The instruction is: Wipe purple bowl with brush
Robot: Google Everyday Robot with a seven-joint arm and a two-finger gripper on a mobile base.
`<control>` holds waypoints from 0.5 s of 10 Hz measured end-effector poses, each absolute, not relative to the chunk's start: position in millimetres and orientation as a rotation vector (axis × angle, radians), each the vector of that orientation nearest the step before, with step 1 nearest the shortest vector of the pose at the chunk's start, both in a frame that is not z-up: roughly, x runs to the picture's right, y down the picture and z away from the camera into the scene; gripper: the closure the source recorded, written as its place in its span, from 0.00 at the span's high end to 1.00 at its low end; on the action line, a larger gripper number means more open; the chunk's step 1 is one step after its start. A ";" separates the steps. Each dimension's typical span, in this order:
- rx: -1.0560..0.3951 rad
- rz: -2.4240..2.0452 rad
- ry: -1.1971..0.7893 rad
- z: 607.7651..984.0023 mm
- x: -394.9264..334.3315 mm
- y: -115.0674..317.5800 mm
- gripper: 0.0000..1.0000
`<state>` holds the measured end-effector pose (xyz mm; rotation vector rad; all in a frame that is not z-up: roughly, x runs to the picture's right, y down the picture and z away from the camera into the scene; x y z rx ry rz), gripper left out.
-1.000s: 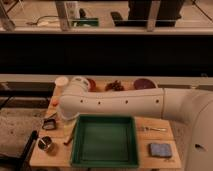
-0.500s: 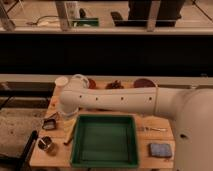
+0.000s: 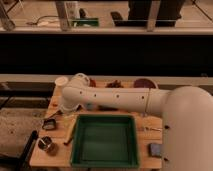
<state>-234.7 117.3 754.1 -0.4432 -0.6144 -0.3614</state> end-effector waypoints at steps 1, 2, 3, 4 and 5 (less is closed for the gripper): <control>-0.434 -0.364 -0.625 759.3 -242.8 113.1 0.80; -0.426 -0.366 -0.635 763.8 -251.2 109.3 0.80; -0.416 -0.370 -0.646 769.4 -261.5 104.6 0.80; -0.411 -0.366 -0.655 774.0 -268.2 101.1 0.80; -0.403 -0.358 -0.659 782.4 -273.2 97.0 0.80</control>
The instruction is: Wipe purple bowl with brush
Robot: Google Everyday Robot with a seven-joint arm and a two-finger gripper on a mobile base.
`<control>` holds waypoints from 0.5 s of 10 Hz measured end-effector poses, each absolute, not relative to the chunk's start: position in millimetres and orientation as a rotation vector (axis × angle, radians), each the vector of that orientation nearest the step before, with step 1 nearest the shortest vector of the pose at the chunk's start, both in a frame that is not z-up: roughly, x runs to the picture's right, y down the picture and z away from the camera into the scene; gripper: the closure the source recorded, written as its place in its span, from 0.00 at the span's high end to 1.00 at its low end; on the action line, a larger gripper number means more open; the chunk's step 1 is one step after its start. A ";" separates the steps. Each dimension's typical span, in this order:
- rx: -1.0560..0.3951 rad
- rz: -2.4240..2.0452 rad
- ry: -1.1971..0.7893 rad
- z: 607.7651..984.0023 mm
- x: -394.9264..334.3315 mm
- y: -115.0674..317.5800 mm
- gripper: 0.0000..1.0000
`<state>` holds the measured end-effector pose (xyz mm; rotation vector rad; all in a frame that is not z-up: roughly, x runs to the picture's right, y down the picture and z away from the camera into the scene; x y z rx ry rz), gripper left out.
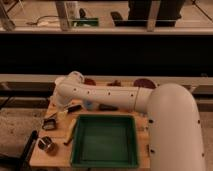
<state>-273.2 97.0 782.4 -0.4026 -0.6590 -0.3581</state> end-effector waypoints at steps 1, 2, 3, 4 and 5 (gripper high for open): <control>-0.395 -0.345 -0.674 793.3 -282.0 99.7 0.80; -0.386 -0.330 -0.673 804.3 -279.5 102.3 0.80; -0.383 -0.316 -0.674 810.7 -279.2 105.1 0.80; -0.381 -0.311 -0.671 817.7 -277.8 107.0 0.80; -0.380 -0.306 -0.667 822.5 -276.4 106.1 0.80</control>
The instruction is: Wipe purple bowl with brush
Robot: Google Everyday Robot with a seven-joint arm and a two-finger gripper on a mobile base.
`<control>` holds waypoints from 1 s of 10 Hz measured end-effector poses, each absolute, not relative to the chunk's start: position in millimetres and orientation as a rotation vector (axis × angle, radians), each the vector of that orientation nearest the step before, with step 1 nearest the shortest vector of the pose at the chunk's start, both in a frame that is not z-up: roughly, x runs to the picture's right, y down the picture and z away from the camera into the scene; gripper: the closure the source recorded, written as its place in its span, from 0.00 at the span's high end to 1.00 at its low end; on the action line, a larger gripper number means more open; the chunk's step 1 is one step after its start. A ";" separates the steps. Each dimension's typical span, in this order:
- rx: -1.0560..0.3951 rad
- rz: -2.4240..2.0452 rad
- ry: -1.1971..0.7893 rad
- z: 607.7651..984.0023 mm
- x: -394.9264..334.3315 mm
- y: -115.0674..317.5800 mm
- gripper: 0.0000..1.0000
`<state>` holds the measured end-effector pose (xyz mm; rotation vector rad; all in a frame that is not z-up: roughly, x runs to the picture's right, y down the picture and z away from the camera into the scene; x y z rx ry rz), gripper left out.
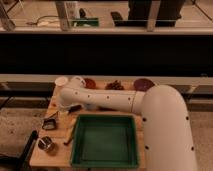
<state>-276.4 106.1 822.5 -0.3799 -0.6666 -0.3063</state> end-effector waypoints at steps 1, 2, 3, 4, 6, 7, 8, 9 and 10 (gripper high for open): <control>-0.378 -0.304 -0.663 826.4 -275.5 103.3 0.80; -0.380 -0.306 -0.655 831.9 -273.4 101.5 0.80; -0.385 -0.306 -0.649 837.0 -271.8 100.1 0.80; -0.403 -0.305 -0.646 843.8 -269.9 101.4 0.80; -0.447 -0.312 -0.639 858.1 -265.3 110.5 0.80; -0.466 -0.318 -0.635 864.1 -262.6 114.2 0.80; -0.479 -0.319 -0.634 868.9 -260.7 117.1 0.80; -0.497 -0.308 -0.640 876.5 -258.0 121.2 0.80; -0.508 -0.289 -0.645 883.0 -253.1 123.4 0.80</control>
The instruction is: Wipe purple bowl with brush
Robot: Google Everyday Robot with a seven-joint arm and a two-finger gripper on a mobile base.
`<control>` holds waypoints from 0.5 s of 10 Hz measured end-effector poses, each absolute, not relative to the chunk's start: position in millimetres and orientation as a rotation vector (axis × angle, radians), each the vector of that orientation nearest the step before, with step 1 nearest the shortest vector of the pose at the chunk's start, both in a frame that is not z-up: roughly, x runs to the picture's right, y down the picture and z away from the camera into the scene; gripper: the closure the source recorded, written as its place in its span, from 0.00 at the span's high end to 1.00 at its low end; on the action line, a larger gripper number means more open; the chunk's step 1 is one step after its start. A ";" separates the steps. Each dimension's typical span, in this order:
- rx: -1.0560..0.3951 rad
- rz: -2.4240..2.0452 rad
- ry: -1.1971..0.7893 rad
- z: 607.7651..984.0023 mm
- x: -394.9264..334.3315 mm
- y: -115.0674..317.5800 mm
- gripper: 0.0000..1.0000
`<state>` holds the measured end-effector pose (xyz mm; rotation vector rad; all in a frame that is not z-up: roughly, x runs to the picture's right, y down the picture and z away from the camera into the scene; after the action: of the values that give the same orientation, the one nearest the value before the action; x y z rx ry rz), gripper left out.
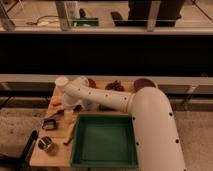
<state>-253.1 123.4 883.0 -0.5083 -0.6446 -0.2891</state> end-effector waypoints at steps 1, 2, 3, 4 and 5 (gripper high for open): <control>-0.517 -0.267 -0.650 887.7 -248.3 123.4 0.80; -0.530 -0.244 -0.654 894.8 -243.5 126.2 0.80; -0.540 -0.222 -0.660 901.4 -240.9 128.2 0.80; -0.546 -0.206 -0.667 904.1 -240.0 127.1 0.80; -0.556 -0.191 -0.671 907.1 -238.7 126.6 0.80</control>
<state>-238.7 126.6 907.1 -0.5563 -0.6710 -0.1911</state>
